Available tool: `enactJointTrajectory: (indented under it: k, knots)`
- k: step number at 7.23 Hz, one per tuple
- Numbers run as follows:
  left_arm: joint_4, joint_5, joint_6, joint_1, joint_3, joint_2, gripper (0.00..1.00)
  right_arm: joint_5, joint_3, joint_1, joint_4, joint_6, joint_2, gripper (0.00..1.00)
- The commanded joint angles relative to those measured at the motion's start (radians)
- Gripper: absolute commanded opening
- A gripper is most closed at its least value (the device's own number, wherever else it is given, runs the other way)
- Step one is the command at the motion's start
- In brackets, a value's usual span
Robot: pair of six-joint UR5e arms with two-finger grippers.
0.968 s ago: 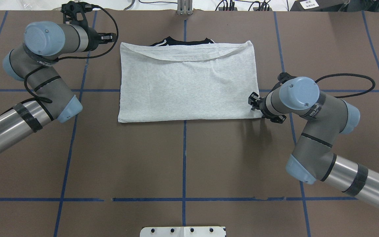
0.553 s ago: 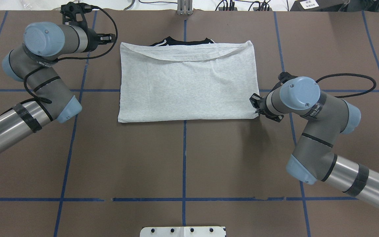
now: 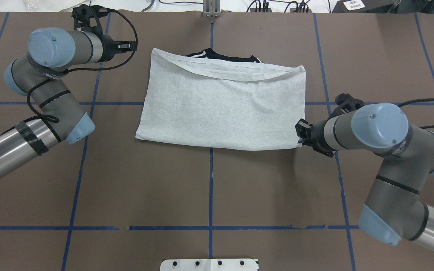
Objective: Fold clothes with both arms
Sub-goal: 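Drag the folded shirt toward the robot with the right gripper while the left gripper lowers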
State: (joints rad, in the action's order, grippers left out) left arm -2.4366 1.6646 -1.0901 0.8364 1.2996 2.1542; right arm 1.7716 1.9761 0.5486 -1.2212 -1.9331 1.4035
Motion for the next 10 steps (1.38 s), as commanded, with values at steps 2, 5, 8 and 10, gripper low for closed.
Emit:
enactJointTrajectory:
  k: [2, 5, 8, 10]
  knots:
    - [0.002, 0.201, -0.040, -0.014, 0.207, -0.138, 1.00, -0.011, 0.281, -0.217, -0.187, -0.125, 0.077, 0.00]
    - [-0.002, 0.329, -0.307, -0.055, 0.427, -0.249, 0.99, -0.081, 0.411, -0.489, -0.395, -0.225, 0.080, 0.00]
    - [0.002, 0.386, -0.377, -0.163, 0.498, -0.249, 0.99, -0.178, 0.420, -0.607, -0.428, -0.264, 0.080, 0.00]
    - [0.062, 0.386, -0.500, -0.192, 0.527, -0.267, 1.00, -0.179, 0.441, -0.541, -0.428, -0.265, 0.074, 1.00]
